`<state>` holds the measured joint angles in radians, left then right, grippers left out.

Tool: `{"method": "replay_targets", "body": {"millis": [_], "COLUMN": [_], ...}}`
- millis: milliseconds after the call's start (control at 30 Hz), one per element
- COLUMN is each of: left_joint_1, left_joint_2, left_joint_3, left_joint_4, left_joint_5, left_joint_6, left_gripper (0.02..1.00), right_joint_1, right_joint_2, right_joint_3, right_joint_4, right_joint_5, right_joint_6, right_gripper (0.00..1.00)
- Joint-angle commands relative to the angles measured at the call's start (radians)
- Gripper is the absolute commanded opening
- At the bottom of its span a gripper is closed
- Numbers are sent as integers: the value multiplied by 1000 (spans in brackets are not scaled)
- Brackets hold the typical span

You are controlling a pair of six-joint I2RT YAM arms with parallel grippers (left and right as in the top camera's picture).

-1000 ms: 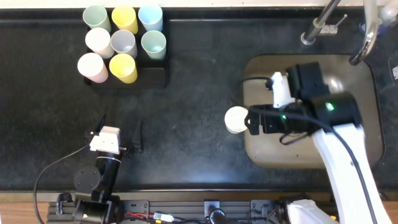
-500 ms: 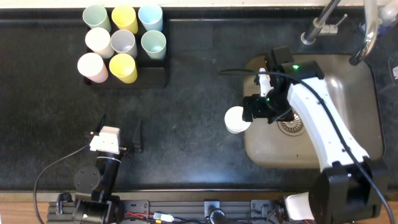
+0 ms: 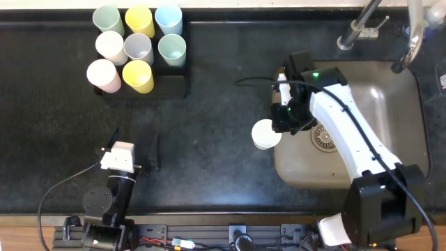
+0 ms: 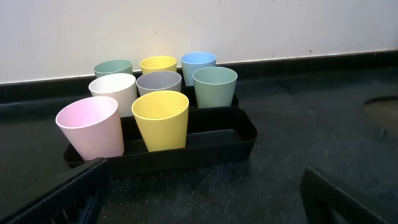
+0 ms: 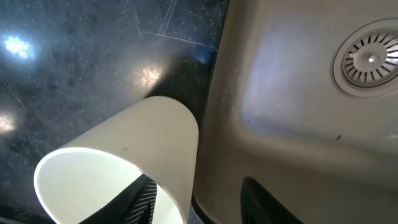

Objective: Store Cups

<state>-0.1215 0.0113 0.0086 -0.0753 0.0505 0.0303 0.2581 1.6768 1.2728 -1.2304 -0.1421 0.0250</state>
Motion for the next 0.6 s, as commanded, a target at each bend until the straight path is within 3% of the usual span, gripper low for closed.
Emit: {"method": "replay_targets", "body": {"millis": [33, 233, 333, 600], "left_joint_1": [10, 10, 10, 10], "left_joint_2": [-8, -8, -8, -8], "left_joint_3": [-1, -1, -1, -1], "left_joint_4": [-2, -2, -2, -2], "left_joint_5": [16, 16, 16, 16], "left_joint_6": [19, 19, 19, 19], "left_gripper": [1000, 1000, 1000, 1000], "right_joint_1": [11, 39, 43, 52], "right_joint_2": [3, 3, 3, -37], "right_joint_3": [-22, -57, -60, -37], "right_joint_4": [13, 36, 39, 56], "right_joint_5": [5, 5, 4, -2], "right_joint_6": [-6, -6, -5, -2], "right_gripper": [404, 237, 42, 42]}}
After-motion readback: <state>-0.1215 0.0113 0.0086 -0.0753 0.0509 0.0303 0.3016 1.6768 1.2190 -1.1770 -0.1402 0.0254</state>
